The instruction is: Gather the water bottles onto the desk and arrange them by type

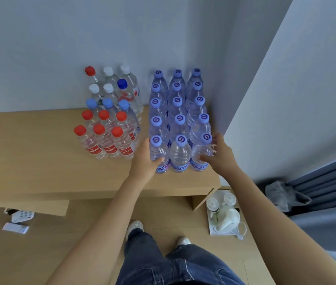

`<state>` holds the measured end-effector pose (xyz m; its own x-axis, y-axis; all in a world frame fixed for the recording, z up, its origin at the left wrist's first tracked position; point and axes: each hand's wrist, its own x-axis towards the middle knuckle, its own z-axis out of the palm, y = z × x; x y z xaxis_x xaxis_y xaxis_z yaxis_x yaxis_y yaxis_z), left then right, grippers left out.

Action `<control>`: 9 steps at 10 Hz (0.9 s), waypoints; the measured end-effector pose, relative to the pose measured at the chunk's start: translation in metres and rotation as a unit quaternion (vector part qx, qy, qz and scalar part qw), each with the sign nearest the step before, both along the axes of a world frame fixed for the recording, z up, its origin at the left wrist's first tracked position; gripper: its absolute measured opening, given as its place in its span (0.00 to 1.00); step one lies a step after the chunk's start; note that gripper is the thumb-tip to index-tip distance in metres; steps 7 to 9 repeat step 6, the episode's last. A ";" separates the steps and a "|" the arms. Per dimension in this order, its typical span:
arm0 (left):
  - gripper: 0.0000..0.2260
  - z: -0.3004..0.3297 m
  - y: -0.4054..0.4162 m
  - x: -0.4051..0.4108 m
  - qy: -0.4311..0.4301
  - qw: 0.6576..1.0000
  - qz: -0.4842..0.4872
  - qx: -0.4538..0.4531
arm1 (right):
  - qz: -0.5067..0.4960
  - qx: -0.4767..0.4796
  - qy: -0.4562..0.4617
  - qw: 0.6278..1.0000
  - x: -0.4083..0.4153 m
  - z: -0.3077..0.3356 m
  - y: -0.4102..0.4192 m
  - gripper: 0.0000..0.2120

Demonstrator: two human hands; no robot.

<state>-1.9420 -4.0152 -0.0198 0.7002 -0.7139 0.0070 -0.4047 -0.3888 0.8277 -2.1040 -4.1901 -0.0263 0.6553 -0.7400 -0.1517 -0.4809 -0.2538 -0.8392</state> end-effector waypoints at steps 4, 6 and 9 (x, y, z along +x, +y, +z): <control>0.23 -0.002 0.000 0.001 -0.005 1.000 -0.001 0.014 | 0.028 0.022 0.000 0.999 -0.004 -0.003 -0.008 0.27; 0.24 0.010 0.008 0.019 0.000 0.997 -0.045 0.058 | 0.056 -0.031 0.077 0.995 0.001 0.015 -0.005 0.31; 0.24 0.010 0.008 0.019 0.000 0.997 -0.045 0.058 | 0.056 -0.031 0.077 0.995 0.001 0.015 -0.005 0.31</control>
